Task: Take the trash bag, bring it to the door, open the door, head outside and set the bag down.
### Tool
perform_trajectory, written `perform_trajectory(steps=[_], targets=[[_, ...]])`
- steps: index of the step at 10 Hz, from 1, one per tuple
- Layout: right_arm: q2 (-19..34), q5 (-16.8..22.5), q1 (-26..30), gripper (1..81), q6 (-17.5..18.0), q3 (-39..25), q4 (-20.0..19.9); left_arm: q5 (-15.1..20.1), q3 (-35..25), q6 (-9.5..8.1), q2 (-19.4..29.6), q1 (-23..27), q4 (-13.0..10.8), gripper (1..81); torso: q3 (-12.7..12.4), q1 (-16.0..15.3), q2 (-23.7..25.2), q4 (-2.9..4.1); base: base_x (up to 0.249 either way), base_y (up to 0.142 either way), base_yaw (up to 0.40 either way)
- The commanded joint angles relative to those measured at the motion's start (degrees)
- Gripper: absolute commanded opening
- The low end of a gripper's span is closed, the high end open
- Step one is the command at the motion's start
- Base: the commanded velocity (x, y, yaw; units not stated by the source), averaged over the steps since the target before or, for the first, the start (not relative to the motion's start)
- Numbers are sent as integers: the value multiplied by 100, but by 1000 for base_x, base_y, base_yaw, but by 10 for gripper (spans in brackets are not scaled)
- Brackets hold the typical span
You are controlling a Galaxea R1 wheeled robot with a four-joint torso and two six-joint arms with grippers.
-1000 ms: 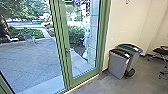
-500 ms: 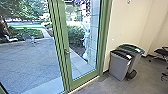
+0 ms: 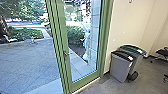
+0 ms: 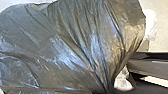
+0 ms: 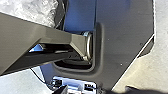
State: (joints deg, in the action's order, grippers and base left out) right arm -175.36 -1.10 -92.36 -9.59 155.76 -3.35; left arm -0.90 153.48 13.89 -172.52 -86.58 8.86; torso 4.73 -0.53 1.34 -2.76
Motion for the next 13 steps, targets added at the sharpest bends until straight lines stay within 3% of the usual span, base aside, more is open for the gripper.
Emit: perform_trajectory(steps=[1, 13], targets=[[-45, 373, 151, 811, -51, -29, 80, 363, -11, 62, 16, 215, -43, 10, 0, 0, 0, 0, 133, 0, 0], [-45, 373, 178, 811, -43, -21, 89, 354, -11, 62, 24, 207, -43, 10, 0, 0, 0, 0, 135, 5, 0]])
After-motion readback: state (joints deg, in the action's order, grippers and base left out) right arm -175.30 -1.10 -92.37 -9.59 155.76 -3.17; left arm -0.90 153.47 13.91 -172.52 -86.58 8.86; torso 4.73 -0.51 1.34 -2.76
